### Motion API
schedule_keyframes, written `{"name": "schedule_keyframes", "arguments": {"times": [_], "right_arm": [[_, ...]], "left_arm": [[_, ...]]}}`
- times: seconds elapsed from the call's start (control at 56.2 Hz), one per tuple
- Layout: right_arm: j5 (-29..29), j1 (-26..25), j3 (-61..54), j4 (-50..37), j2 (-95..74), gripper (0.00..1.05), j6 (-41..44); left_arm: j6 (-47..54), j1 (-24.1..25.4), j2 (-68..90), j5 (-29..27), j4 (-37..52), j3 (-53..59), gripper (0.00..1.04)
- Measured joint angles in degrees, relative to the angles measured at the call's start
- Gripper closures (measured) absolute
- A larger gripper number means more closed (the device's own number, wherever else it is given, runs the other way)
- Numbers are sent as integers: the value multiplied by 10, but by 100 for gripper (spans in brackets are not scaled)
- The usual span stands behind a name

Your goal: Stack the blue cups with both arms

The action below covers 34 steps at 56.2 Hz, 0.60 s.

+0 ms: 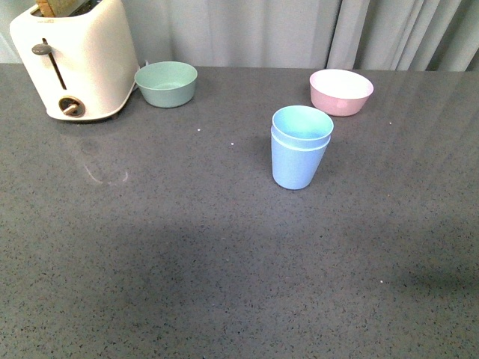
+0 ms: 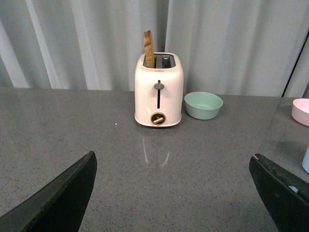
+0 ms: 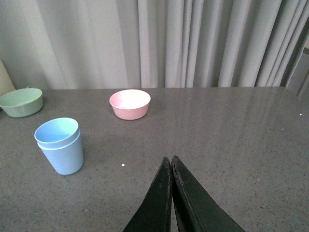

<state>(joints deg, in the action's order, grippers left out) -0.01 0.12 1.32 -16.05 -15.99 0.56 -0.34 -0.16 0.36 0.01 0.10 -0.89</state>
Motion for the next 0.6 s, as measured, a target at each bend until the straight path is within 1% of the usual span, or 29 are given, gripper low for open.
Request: {"name": "schedule_keyframes", "arguments": {"times": [0.409,0.498,0.605], "right_arm": [[0,0,0,63,63,103,0],[1,0,0,148,130,103,0],[0,0,0,158,154,103,0]], "left_arm": [[0,0,0,0,0,0,9],[0,0,0,0,0,0,9],[0,0,0,0,0,0,9]]}}
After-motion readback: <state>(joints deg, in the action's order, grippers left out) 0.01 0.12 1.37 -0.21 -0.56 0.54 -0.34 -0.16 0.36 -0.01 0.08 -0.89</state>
